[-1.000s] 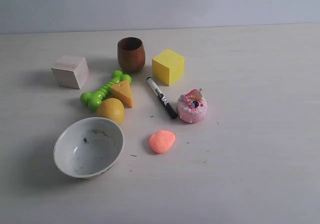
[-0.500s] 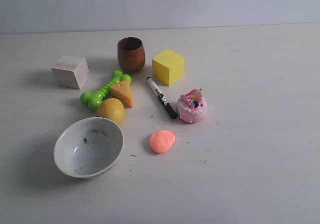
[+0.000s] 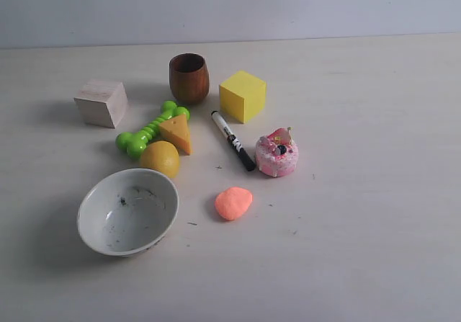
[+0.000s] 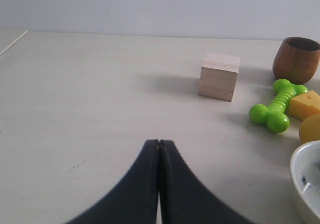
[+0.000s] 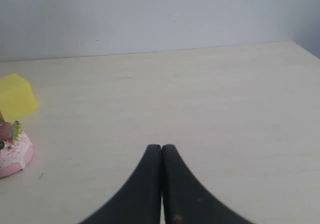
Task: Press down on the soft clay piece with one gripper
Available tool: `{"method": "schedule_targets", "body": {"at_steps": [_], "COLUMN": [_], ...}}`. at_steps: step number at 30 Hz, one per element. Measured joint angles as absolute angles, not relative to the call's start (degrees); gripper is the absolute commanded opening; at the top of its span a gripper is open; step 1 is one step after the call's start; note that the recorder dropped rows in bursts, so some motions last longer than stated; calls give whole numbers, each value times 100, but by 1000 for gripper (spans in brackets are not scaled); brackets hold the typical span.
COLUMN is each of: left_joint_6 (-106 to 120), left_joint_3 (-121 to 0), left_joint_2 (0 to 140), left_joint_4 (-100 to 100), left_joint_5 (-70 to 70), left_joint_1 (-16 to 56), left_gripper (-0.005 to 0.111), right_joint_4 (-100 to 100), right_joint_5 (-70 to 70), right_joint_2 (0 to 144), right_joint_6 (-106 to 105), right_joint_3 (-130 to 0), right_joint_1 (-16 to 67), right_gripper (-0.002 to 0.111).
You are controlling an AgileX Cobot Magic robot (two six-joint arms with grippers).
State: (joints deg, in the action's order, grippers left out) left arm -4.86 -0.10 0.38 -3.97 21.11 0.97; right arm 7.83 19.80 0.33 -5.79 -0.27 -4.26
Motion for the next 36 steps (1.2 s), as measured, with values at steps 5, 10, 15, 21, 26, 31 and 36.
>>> {"method": "schedule_targets", "body": {"at_steps": [5,10,15,21,26,31,36], "left_joint_6": [-486,-486,-486,-486,-486,-486,-486], "left_joint_3": [-10,-10,-10,-10,-10,-10,-10], "left_joint_2": [38,38,38,38,38,38,38], "left_joint_4": [-397,-397,-397,-397,-397,-397,-397], "left_joint_5": [2111,2111,2111,2111,2111,2111,2111], "left_joint_1": [97,97,97,97,97,97,97], "left_gripper": [0,0,0,0,0,0,0], "right_joint_4": [828,905,926,970,1274,1235,748], "right_joint_5": [1383,140,-401,-718,-1780,-2026,-1039], "right_joint_2": [33,33,33,33,33,33,78], "right_joint_6": [-579,-579,-579,-579,199,690,728], "right_joint_3": [-27,-27,-27,-27,-27,-100,-829], "right_joint_1": [-426,-426,-426,-426,-426,-426,-426], "right_gripper": [0,0,0,0,0,0,0]}}
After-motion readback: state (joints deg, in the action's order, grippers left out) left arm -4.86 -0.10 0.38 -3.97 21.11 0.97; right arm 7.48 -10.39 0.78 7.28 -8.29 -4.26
